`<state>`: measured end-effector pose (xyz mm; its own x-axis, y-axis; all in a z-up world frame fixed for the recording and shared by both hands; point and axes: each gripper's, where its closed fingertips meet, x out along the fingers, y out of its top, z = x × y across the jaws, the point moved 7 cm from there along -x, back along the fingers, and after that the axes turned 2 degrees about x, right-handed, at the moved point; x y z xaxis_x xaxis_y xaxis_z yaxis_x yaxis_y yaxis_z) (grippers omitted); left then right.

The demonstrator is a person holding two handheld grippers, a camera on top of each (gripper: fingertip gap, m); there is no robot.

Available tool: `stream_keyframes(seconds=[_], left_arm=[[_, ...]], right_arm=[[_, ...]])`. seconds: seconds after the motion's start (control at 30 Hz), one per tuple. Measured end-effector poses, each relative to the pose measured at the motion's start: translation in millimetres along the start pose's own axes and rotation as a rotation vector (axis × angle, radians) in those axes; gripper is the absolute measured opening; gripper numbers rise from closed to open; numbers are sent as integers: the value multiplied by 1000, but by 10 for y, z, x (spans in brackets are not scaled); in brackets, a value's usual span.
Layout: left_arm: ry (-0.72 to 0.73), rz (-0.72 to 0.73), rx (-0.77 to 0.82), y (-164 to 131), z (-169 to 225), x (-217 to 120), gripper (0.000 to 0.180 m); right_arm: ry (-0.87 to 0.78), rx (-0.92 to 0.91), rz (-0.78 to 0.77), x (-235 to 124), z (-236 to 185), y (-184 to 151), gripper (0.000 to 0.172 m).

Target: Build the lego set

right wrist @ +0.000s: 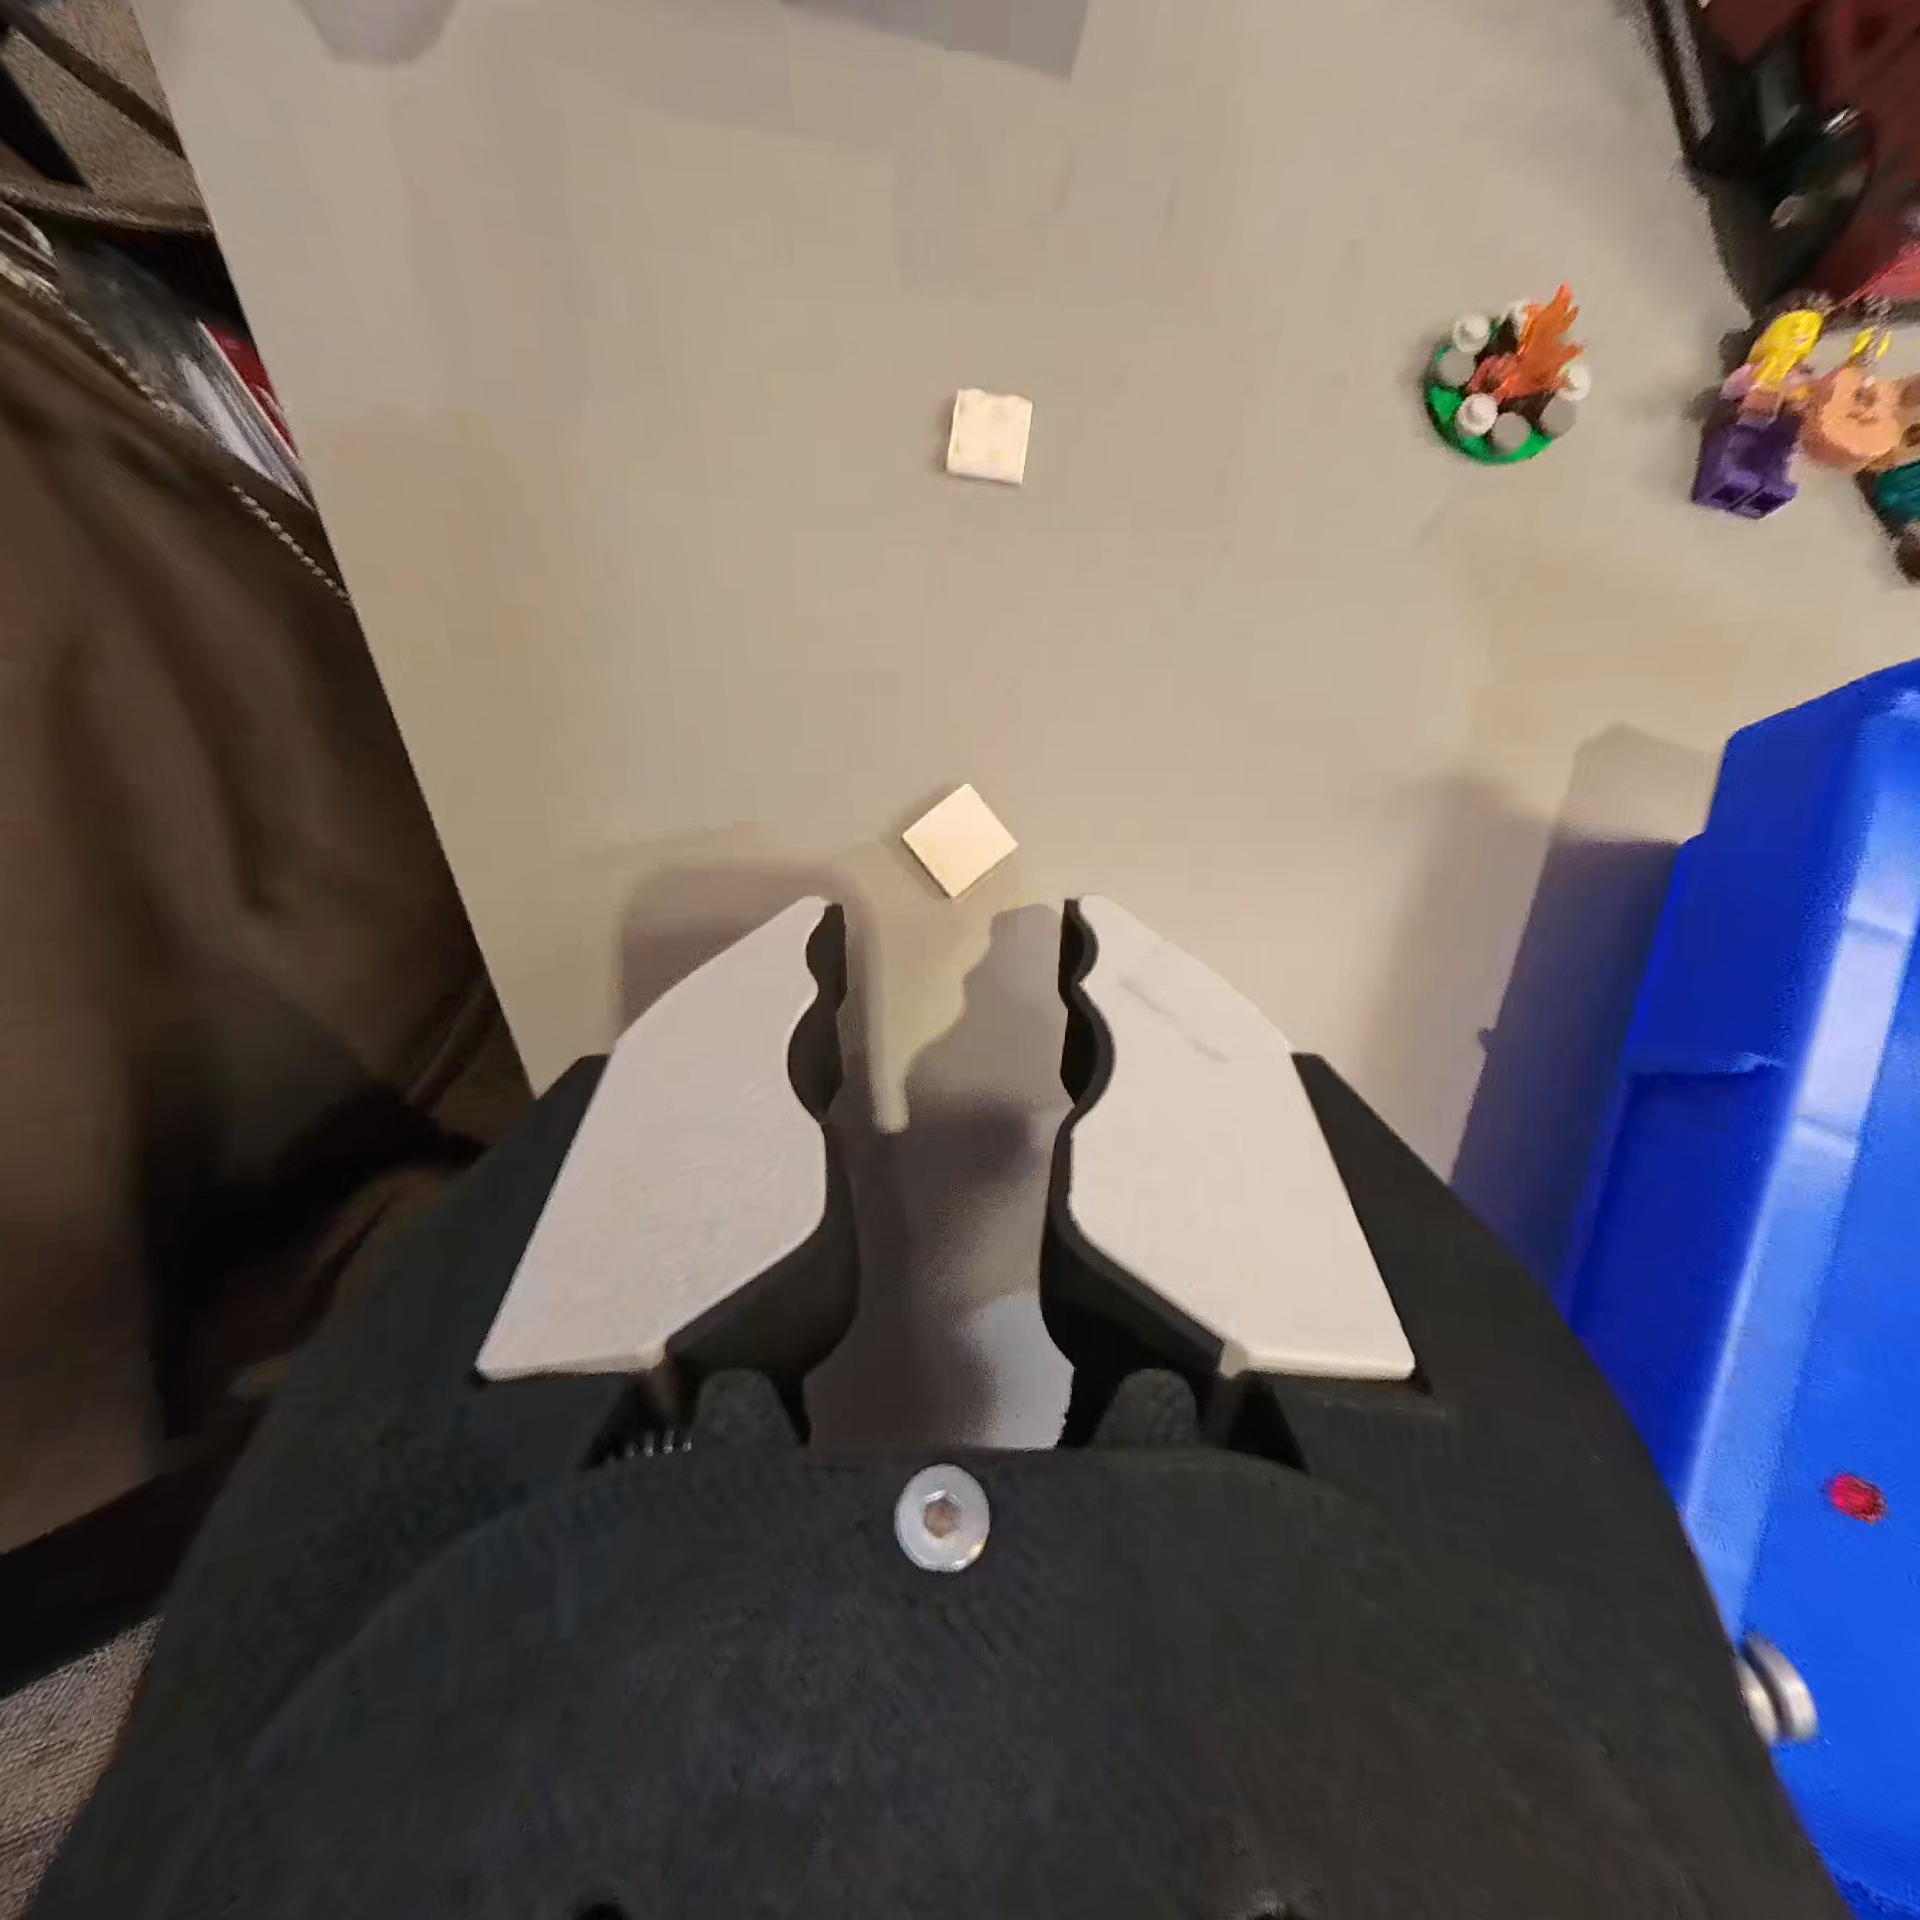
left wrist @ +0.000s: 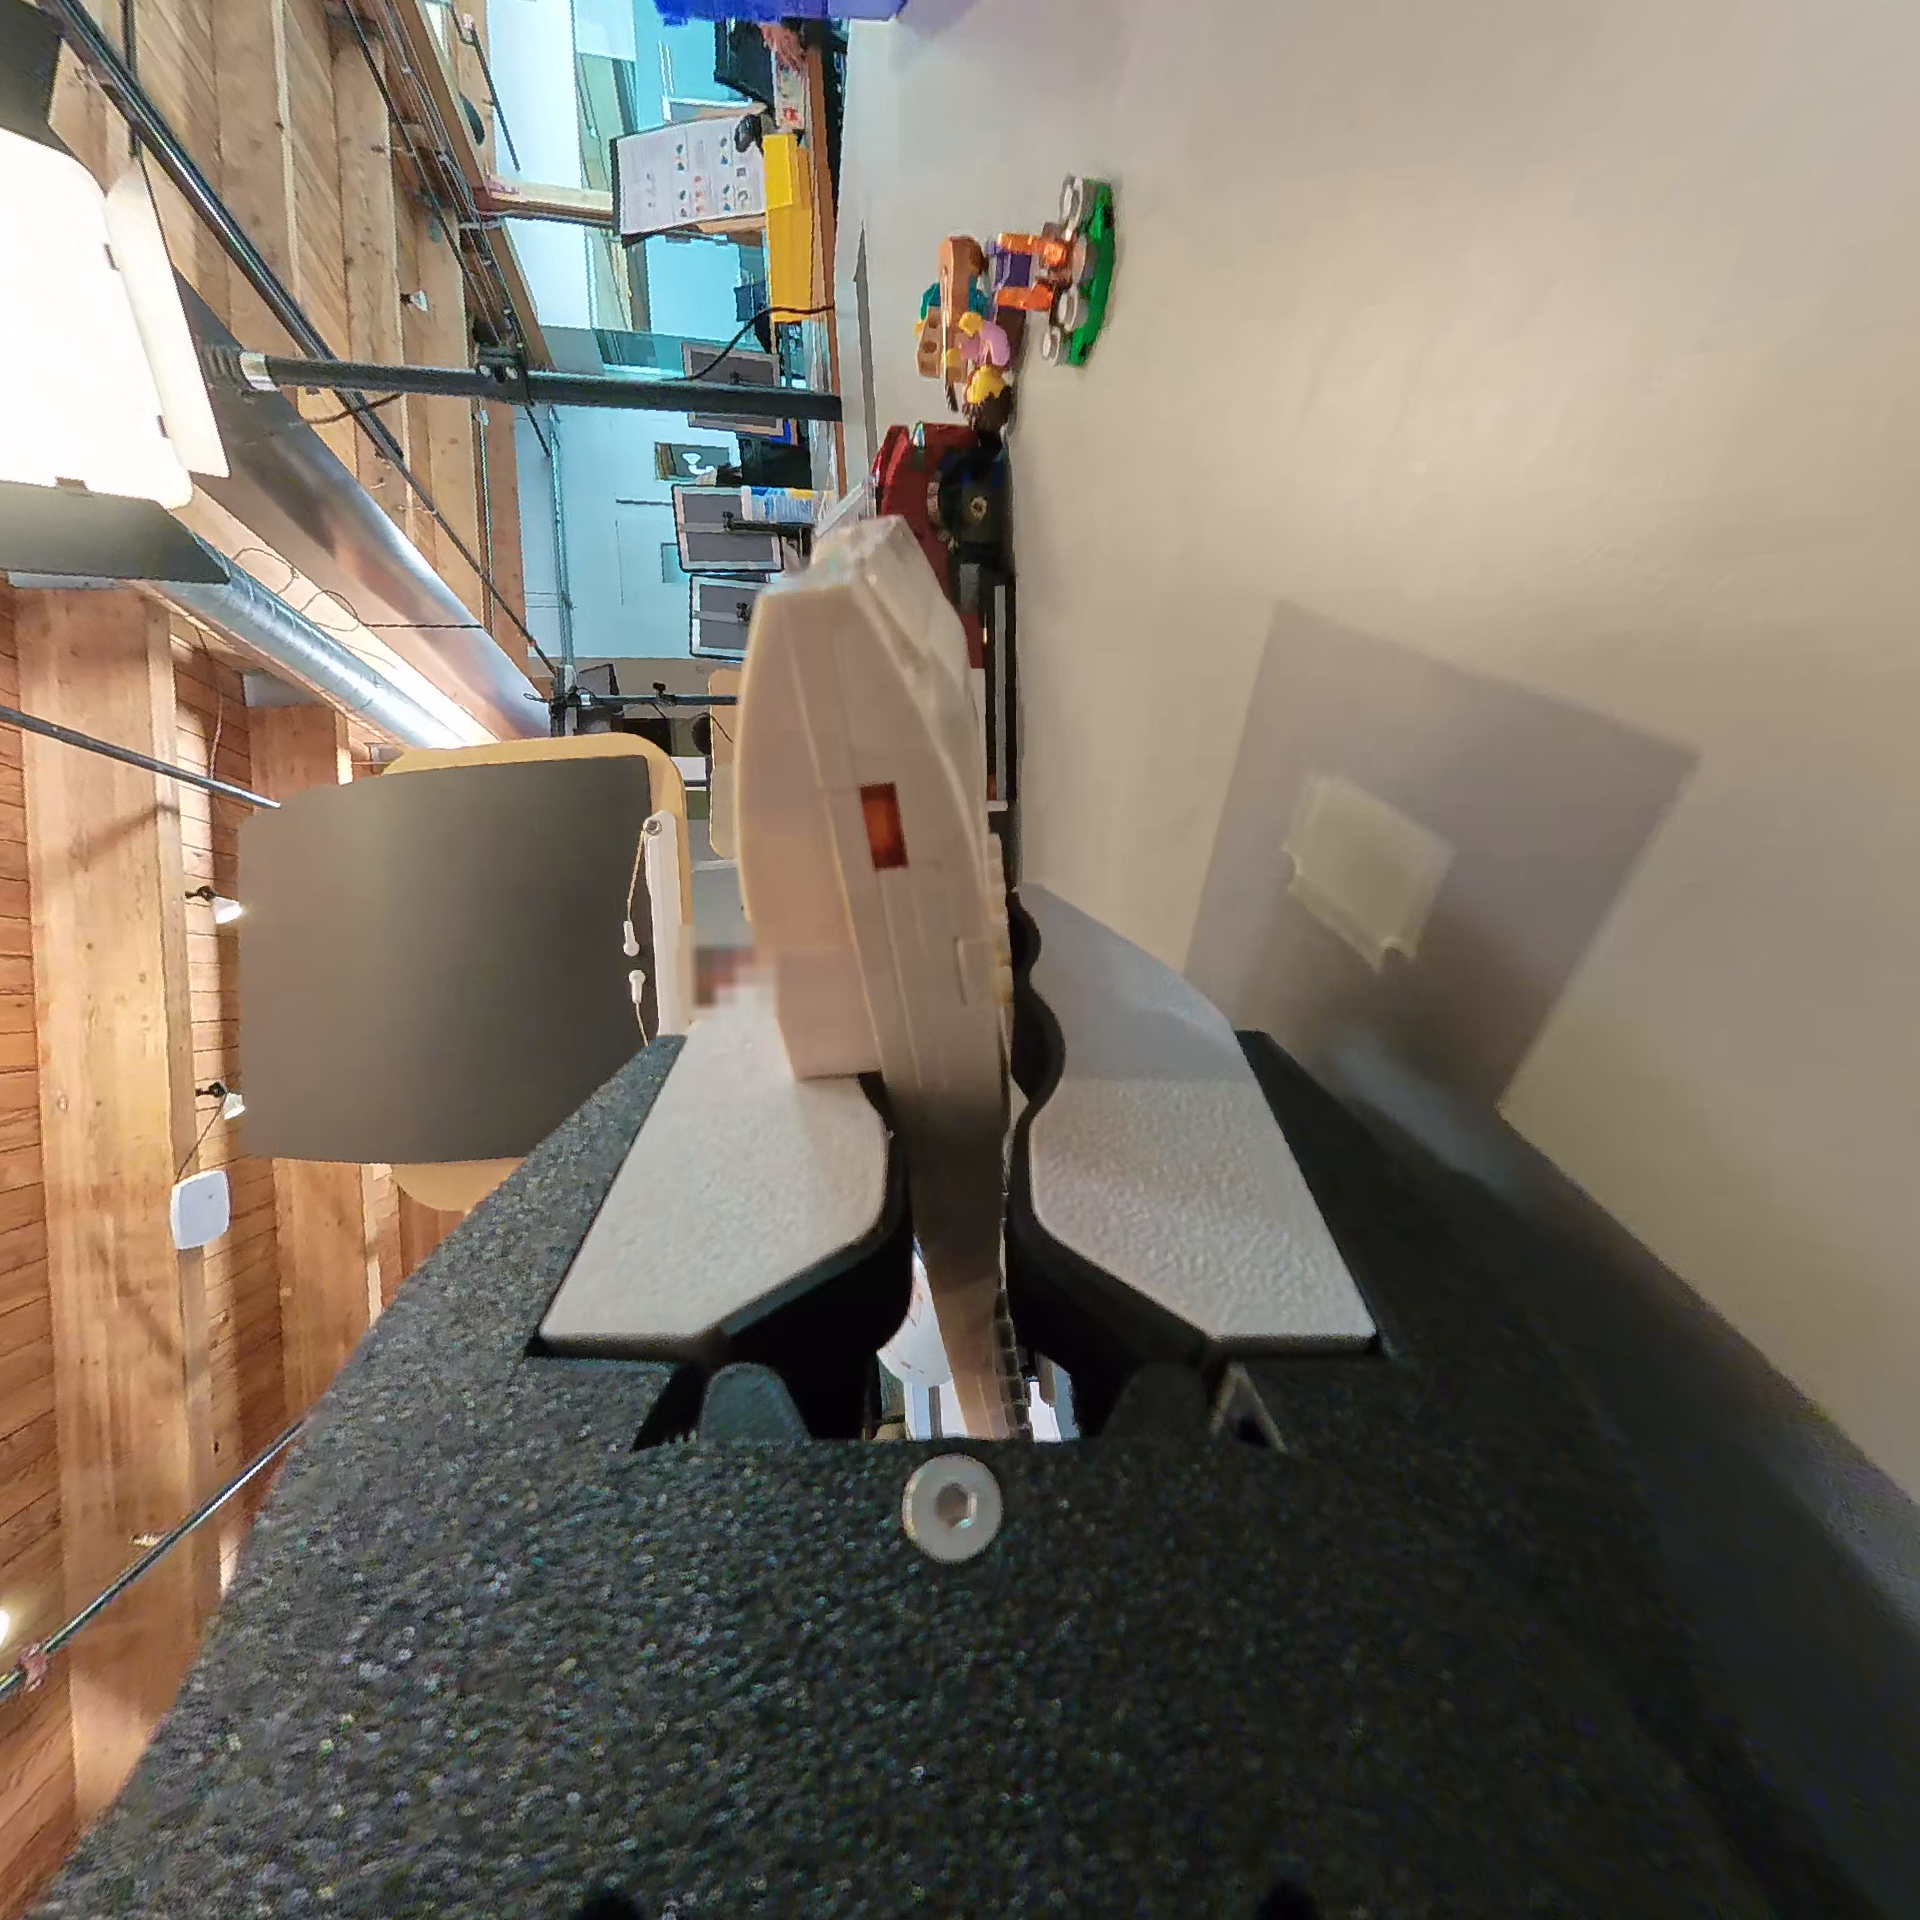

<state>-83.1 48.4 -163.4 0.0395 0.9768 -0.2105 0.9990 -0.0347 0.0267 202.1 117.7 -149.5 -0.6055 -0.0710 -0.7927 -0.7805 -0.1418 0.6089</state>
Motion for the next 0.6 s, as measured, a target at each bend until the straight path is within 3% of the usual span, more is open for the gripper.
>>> stream_keyframes(seconds=[0.3,0.37,0.6], left_arm=[[-6,-5,32,46,72,-12,15],[-4,-3,26,49,68,-17,15],[-4,-1,15,27,65,-10,15]], right_arm=[[-43,93,-55,203,-22,80,35],[-67,130,-56,230,-3,113,23],[-23,68,5,492,-8,417,23]])
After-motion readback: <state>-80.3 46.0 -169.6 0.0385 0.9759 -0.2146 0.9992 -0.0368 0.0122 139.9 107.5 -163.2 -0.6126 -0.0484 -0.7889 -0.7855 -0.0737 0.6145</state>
